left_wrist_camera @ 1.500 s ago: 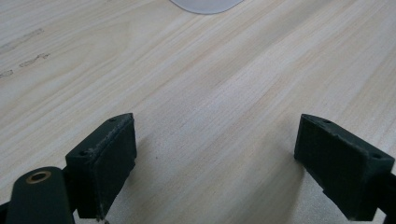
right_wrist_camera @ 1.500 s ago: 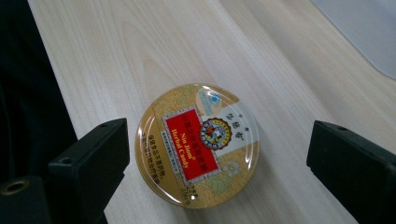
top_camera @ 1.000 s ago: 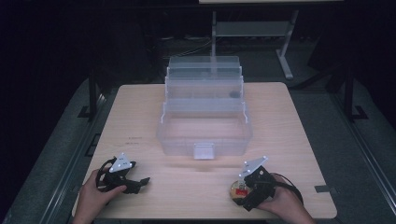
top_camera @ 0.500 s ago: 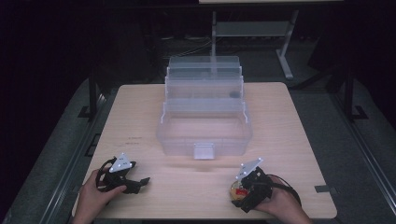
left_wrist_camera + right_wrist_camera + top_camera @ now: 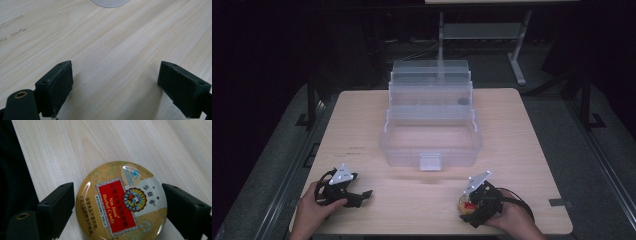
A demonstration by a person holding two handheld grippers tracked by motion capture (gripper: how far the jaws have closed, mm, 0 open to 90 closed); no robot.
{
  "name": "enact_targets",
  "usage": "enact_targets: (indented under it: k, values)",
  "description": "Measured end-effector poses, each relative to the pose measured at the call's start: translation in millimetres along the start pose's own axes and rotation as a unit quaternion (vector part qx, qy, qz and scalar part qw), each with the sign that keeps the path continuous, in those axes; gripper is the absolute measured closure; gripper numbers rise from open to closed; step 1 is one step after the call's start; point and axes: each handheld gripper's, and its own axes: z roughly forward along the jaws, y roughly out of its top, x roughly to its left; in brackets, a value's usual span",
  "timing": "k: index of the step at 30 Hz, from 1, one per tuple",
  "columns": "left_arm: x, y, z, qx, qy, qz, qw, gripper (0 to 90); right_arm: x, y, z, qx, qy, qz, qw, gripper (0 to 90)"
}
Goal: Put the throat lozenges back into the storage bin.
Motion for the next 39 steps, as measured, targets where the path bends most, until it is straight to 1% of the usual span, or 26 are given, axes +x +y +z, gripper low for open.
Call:
enact_targets:
  k: [6, 9, 23, 28, 39]
  values:
    - [0.0, 0.0, 0.0, 0.0, 0.0, 0.0, 1.0, 11.9, 0.3, -0.1, 0.0, 0.003, -0.002, -0.004, 1.0, 15.5]
    - [0.0, 0.0, 0.0, 0.0, 0.0, 0.0, 1.0, 11.9, 0.2, -0.1, -0.9, 0.001, -0.004, -0.004, 1.0, 18.9]
    - [0.0, 0.0, 0.0, 0.0, 0.0, 0.0, 1.0, 11.9, 0.5, 0.7, -1.9, 0.004, -0.003, -0.004, 1.0, 19.5]
    - [-0.2, 0.0, 0.1, -0.001, 0.0, -0.001, 1.0, 11.9, -1.4, 0.9, -7.8, -0.002, -0.007, 0.002, 1.0, 19.6]
    - [-0.2, 0.0, 0.2, -0.002, 0.0, -0.002, 1.0, 11.9, -5.8, 0.3, -15.5, -0.006, -0.014, 0.004, 0.9999, 19.6]
